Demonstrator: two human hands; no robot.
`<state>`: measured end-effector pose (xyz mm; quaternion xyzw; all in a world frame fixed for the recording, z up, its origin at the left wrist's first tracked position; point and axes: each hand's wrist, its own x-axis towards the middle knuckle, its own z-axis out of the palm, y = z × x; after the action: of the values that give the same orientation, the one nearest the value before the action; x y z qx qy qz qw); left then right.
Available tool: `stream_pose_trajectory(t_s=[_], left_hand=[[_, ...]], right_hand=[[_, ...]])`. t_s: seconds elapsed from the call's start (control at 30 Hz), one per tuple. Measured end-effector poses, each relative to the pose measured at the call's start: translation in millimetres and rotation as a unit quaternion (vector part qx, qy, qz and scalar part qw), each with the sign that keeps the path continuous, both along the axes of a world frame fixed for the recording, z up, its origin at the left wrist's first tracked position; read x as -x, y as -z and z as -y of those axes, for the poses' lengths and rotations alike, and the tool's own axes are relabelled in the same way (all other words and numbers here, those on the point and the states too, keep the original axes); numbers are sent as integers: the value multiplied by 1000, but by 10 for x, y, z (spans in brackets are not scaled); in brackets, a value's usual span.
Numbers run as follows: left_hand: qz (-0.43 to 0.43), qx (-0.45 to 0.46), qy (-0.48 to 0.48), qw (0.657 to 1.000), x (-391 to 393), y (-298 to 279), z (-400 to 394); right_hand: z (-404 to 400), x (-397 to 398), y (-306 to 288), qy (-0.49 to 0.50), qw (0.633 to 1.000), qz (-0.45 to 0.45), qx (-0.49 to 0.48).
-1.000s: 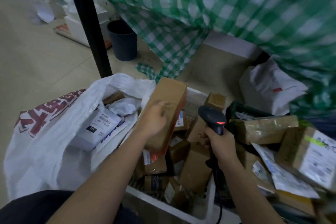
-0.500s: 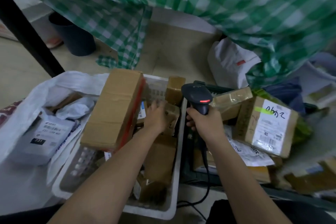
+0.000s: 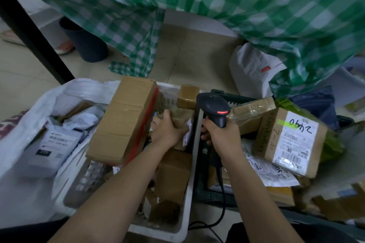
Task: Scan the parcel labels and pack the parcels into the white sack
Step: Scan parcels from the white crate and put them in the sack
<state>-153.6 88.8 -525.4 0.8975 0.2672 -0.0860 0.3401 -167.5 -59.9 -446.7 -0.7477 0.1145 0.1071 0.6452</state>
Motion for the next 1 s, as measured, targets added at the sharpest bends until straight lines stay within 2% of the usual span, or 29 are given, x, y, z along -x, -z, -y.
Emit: stream_pose_trajectory(t_s=[0.2, 0.4, 0.57, 0.63, 0.77, 0.9, 1.0], left_hand=[[105, 174, -48, 978, 442, -520, -493], [173, 226, -121, 951, 997, -838, -895], [144, 329, -186, 914, 1434, -885, -1185], [146, 363, -187, 901, 1562, -892, -1268], [165, 458, -195, 851, 1688, -856, -1330], [123, 446, -108, 880, 1746, -774, -1317], [82, 404, -84, 907, 1765, -698, -1279]], right_hand=[[-73, 119, -2, -7, 1000, -13, 13], [-298, 376, -34, -11, 1000, -4, -2], [-517, 611, 21, 39, 999, 16, -7], [-610, 704, -3, 35, 999, 14, -29], [-781, 842, -24, 7, 996, 4, -85], [-890, 861, -60, -1, 995, 26, -99], [-937, 842, -37, 9, 994, 34, -99]])
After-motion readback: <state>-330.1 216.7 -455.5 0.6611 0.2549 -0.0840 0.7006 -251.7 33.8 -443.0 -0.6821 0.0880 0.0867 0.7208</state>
